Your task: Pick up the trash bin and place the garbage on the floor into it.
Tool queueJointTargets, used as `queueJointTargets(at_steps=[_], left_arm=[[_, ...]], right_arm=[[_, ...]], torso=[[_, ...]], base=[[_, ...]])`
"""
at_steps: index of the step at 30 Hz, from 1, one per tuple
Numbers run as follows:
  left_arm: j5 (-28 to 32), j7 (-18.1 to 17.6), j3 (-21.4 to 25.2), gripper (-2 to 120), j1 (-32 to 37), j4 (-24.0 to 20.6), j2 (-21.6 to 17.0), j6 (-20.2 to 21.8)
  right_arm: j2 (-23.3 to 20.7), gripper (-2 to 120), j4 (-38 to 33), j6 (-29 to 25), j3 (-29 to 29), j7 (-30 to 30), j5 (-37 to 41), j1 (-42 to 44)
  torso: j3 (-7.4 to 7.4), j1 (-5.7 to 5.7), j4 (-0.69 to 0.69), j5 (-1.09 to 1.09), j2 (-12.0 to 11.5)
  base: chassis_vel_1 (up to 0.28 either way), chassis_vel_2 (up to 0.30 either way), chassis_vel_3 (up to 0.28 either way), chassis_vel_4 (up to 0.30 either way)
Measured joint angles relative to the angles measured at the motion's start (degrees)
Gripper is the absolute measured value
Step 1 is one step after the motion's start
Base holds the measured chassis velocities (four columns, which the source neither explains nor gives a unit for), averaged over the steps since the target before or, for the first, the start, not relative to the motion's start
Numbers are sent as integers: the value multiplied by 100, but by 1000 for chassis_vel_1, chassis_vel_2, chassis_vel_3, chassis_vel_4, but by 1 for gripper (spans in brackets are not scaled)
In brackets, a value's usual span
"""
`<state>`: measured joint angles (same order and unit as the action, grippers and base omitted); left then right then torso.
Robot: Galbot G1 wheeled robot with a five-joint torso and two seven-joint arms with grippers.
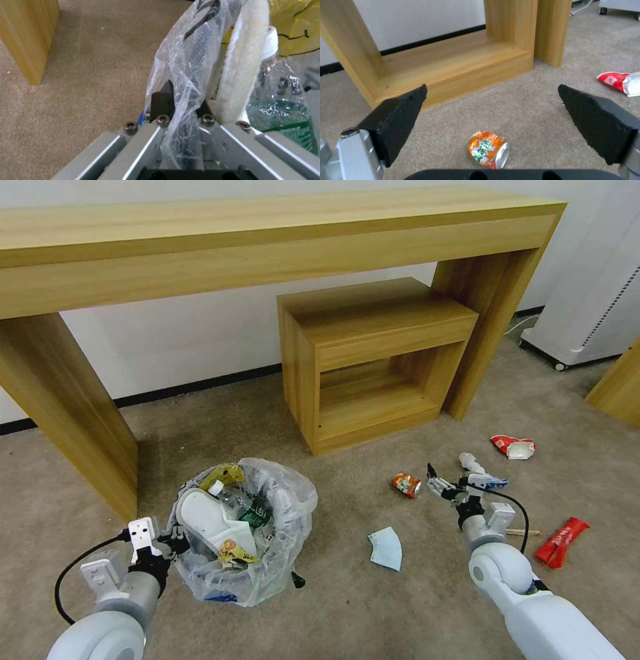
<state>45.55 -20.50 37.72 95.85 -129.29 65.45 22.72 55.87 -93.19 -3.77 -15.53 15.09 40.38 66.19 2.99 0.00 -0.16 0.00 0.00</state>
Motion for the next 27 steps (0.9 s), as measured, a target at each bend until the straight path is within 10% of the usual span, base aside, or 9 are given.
queueJointTargets(at_steps=[27], left_arm=[[-81,48,-76,1,-29,189,58,-44]], right_arm=[[23,100,-192,871,490,198,824,297]], torso=[[0,0,0,0,0]], base=[[0,0,0,0]])
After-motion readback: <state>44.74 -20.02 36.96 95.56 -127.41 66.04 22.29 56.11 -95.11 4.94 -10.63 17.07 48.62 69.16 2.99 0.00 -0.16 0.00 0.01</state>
